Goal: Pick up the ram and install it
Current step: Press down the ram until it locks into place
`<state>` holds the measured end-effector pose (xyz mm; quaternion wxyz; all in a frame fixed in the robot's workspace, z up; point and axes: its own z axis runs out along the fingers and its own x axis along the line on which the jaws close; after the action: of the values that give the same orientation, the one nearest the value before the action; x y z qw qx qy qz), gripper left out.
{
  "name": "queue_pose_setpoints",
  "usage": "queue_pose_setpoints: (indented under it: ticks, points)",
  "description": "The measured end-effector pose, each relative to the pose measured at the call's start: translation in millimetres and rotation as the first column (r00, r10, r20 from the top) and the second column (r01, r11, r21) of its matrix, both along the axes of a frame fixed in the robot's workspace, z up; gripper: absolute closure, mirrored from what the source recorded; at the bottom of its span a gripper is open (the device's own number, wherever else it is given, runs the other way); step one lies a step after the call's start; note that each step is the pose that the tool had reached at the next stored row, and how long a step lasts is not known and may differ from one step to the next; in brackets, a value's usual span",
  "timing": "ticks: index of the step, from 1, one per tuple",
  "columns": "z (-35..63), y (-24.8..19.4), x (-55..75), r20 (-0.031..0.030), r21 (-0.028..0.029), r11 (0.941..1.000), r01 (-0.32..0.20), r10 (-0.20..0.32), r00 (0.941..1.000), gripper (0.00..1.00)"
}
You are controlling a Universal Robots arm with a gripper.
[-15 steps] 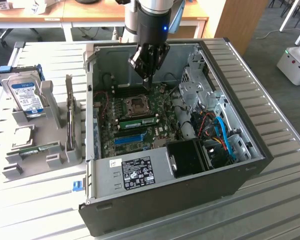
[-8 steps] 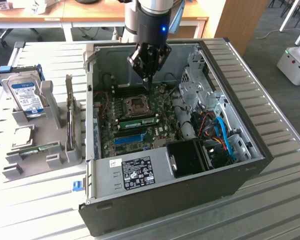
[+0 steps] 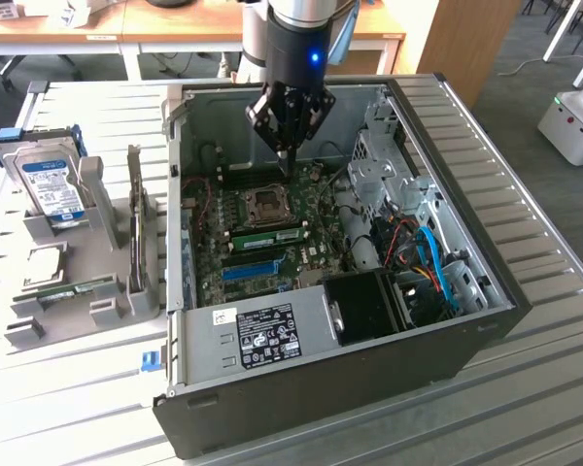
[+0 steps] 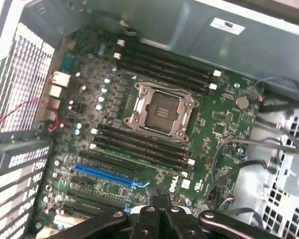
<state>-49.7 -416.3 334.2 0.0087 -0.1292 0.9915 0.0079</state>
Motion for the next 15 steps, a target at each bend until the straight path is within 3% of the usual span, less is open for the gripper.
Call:
queue_pose_setpoints:
  ticks: [7,15]
  points:
    - [-0.5,0.0,0.0,0.0000,0.0000,0.9944,0.105,-0.105,0.9944,0.89]
    - [-1.1,0.0,-0.1,0.0000,0.0000,0.9748,0.223,-0.223,0.9748,0.89]
